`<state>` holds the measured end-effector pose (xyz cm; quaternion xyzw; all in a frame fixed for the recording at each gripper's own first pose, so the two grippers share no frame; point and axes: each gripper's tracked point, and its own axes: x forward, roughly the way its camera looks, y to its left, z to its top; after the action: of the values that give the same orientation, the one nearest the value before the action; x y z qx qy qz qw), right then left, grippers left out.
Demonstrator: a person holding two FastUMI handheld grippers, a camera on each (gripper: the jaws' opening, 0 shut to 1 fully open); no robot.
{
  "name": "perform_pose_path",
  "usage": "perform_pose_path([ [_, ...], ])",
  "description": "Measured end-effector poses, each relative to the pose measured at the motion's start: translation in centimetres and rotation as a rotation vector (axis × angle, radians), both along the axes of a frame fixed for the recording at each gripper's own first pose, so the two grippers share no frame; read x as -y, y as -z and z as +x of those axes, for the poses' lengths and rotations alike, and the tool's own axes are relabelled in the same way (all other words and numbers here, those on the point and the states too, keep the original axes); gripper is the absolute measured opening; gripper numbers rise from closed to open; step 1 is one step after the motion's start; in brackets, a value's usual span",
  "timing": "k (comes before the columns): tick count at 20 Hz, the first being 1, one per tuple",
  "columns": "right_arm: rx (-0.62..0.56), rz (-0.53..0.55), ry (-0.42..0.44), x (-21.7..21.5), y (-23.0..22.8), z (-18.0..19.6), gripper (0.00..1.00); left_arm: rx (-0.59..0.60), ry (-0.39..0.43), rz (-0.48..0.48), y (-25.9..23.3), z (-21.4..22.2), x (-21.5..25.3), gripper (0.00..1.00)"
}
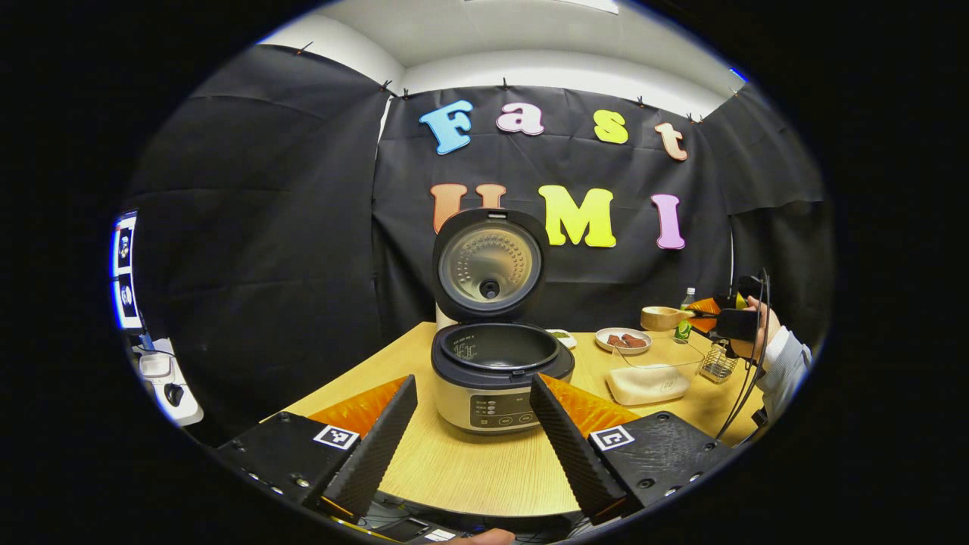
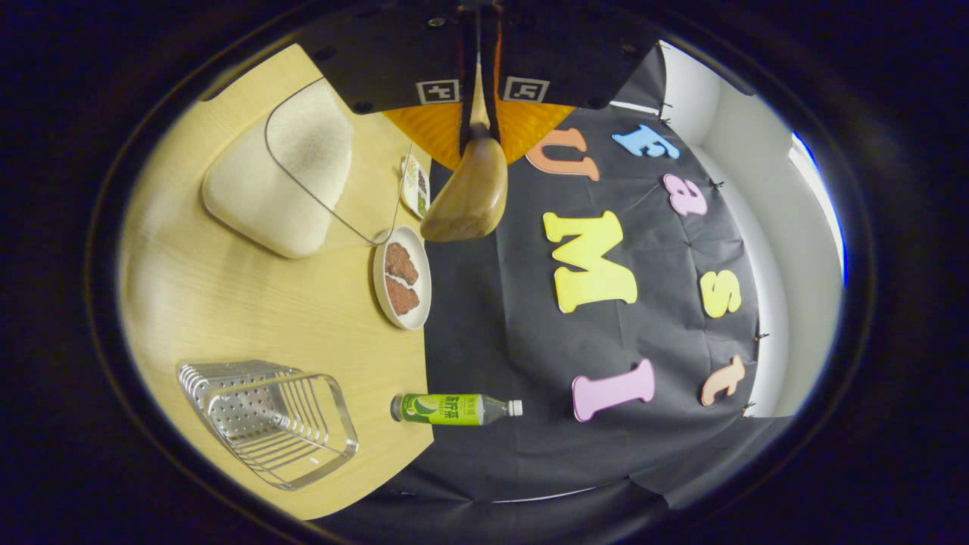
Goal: Close the left gripper, press the button to open the rice cooker; take a wooden spoon from the chopstick holder with the right hand, scoop a spoonful of rice and pour it into the rice cooker, then put the wooden spoon back into the chopstick holder.
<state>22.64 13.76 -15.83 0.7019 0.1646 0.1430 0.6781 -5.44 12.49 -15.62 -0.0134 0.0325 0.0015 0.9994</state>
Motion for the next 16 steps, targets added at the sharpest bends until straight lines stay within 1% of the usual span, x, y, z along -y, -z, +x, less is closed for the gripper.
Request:
perform_pose_path([
  [4, 0.015, -0.027, -0.033, -3.3, -1.8, -0.9, 0.07, 0.028, -0.022, -0.004, -1.3, -1.0, -1.6, 0.96],
  [7, 0.03, -0.051, -0.051, -5.9, -3.0, -1.9, 0.08, 0.042, -0.02, -0.02, -1.9, -1.7, -2.2, 0.96],
  [9, 0.039, -0.056, -0.079, -8.5, -4.1, -2.5, 0.07, 0.038, -0.03, 0.002, -1.7, -2.2, -2.9, 0.96],
  [11, 0.048, -0.09, -0.112, -11.4, -4.3, -3.2, 0.07, 0.041, -0.051, 0.024, -1.9, -2.8, -3.9, 0.96],
  [13, 0.047, -0.119, -0.131, -13.6, -4.4, -3.9, 0.07, 0.047, -0.067, 0.026, -2.1, -3.4, -4.5, 0.96],
  [16, 0.053, -0.133, -0.175, -17.6, -5.0, -4.7, 0.08, 0.057, -0.073, 0.014, -2.4, -4.2, -5.2, 0.96],
])
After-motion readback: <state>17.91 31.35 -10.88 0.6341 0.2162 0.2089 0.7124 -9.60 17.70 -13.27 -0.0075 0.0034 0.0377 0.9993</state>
